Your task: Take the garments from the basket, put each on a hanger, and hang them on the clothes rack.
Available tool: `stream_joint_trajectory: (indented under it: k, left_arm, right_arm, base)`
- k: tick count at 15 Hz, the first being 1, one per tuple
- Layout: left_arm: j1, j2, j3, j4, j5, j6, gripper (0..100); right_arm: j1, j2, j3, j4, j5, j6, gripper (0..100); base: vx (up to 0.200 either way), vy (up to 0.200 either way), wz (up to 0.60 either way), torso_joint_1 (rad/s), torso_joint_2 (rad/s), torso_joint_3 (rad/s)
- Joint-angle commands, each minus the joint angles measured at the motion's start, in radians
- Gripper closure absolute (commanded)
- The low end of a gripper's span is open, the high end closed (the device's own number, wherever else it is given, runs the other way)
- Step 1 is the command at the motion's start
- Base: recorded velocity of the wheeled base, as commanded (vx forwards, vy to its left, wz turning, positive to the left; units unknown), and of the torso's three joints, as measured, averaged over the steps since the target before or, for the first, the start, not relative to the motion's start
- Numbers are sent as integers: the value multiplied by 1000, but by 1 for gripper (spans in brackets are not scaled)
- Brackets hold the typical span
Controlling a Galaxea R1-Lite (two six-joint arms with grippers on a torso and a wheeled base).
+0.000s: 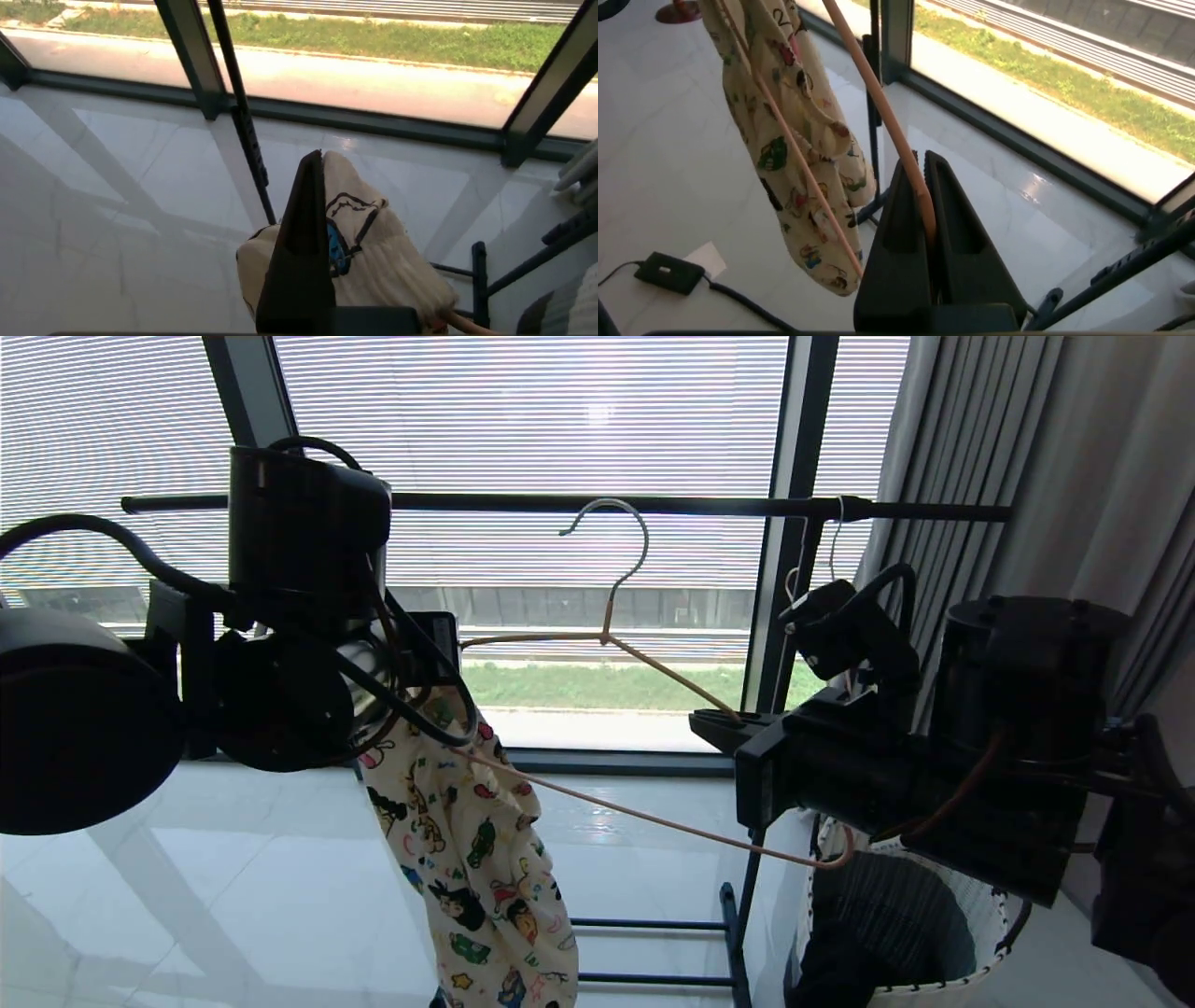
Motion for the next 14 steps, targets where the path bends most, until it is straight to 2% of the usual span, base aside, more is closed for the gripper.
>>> stream_joint_trajectory:
  k: [1,4,7,9,12,14]
  left_arm:
    - [-71,-18,-18,0,0,0,100]
    - [-130,-24,-40,0,0,-2,100]
    - [-210,-22,-55,1,0,-52,100]
    - [-253,-19,-55,1,0,-57,100]
    - [-272,-21,-60,1,-1,-59,100]
    - [-277,-27,-57,1,-1,-76,100]
  right_arm:
    - [2,71,-7,-33,-20,9,100]
    - [28,111,-30,-61,-31,12,100]
    - [55,140,-71,-61,-34,12,100]
    - [62,146,-84,-61,-36,10,100]
    - [65,146,-82,-61,-36,12,100]
    - [63,144,-82,-61,-63,12,100]
  base:
    - [0,0,0,0,0,0]
    - [0,0,0,0,0,0]
    - [0,0,0,0,0,0]
    - [0,0,0,0,0,0]
    - [0,0,0,0,0,0]
    - [0,0,0,0,0,0]
